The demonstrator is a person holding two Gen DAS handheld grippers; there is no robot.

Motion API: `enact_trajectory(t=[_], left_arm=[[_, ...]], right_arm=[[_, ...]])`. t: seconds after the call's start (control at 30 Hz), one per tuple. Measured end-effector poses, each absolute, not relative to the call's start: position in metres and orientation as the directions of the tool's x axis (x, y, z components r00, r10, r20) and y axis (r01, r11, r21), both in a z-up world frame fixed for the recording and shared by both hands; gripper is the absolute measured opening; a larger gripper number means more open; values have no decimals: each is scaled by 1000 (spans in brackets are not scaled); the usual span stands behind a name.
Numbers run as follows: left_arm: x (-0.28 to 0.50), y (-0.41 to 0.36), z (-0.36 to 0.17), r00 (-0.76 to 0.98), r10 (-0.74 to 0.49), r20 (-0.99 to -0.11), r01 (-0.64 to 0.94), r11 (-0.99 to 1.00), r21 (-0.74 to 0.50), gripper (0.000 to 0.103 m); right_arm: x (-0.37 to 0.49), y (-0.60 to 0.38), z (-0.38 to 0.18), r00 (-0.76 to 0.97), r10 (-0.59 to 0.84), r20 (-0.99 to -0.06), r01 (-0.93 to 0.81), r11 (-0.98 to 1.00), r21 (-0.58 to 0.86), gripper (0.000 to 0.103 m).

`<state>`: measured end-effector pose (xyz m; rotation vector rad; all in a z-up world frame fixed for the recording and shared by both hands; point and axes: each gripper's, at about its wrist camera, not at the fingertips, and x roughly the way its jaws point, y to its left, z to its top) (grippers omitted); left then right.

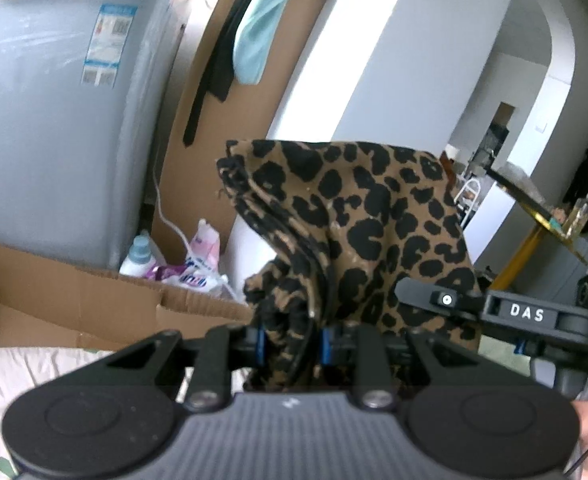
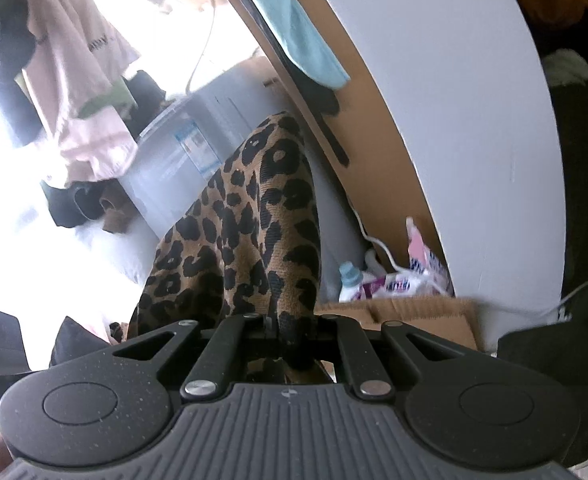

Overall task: Fold clothes
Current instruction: 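Carry the leopard skirt with both grippers over the black clothes stack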

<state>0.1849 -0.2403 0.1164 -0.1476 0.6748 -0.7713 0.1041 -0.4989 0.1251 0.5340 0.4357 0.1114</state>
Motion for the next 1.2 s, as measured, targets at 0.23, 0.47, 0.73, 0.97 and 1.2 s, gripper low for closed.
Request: enact_trajectory(t=[0.23, 0.47, 0.73, 0.97, 1.2], left_arm=[[156, -255, 148, 526, -701, -481, 615, 705, -354, 26], [141, -279, 157, 511, -725, -461, 643, 679, -354, 26], [131, -305, 134, 453, -759, -468, 686, 632, -361, 26], [132, -330, 96, 388, -785, -482, 717, 586, -378, 26], [138, -348, 44, 319, -806, -498, 728, 545, -416, 26]], right_arm=[[74, -512, 170, 919, 198, -342, -12, 879, 476, 6], [42, -532, 194, 937, 166, -308, -9, 891, 453, 6], [14, -558, 173, 945, 123, -304, 35, 884, 467, 6], [4, -576, 141, 943, 66, -326, 90, 894, 440, 6], [3, -588, 98, 927, -2, -376, 166, 898, 406, 6]])
